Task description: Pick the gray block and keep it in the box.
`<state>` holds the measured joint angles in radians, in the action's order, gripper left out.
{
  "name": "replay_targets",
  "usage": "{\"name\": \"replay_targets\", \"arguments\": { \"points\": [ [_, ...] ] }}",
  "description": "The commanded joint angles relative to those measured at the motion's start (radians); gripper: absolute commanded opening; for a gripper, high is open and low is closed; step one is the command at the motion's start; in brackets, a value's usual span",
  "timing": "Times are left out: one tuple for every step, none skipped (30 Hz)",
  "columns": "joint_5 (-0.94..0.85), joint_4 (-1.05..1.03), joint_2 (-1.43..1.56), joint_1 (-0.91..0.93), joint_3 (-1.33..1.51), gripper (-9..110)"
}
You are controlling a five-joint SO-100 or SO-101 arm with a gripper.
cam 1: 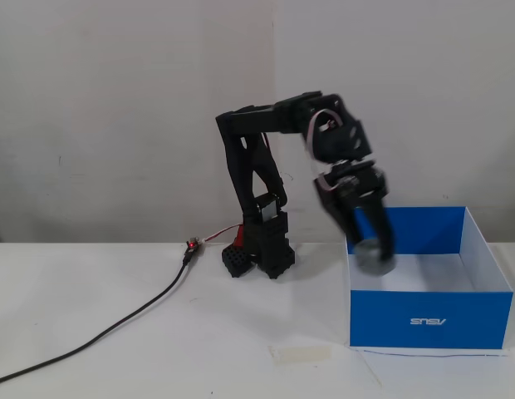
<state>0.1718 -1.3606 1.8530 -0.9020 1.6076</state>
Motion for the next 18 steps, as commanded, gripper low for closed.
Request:
{"name": "replay_targets", "arguments": {
  "points": [
    [0.017,-0.006,0.055,-0.183,-0.08,8],
    [0.02,-0.006,0.049,-0.219,-0.074,7],
    [0.025,-0.005,0.043,-0.253,-0.066,7],
    [0.034,-0.002,0.035,-0.282,-0.06,7],
    [0.041,-0.002,0.021,-0.311,-0.057,8],
    [0.048,-0.005,0.006,-0.339,-0.057,8],
    [0.057,-0.005,-0.008,-0.364,-0.054,8],
    [0.067,-0.005,-0.026,-0.383,-0.055,8],
    [0.072,-0.006,-0.04,-0.402,-0.055,8],
    [0.072,-0.006,-0.052,-0.419,-0.054,9],
    [0.072,-0.009,-0.066,-0.433,-0.049,13],
    [0.072,-0.028,-0.083,-0.446,-0.048,19],
    [0.066,-0.046,-0.103,-0.459,-0.051,22],
    [0.072,-0.051,-0.117,-0.463,-0.055,23],
    [0.072,-0.046,-0.12,-0.46,-0.055,21],
    [0.072,-0.04,-0.12,-0.451,-0.057,17],
    [0.071,-0.037,-0.115,-0.436,-0.06,13],
    [0.061,-0.037,-0.107,-0.417,-0.064,8]
  ]
}}
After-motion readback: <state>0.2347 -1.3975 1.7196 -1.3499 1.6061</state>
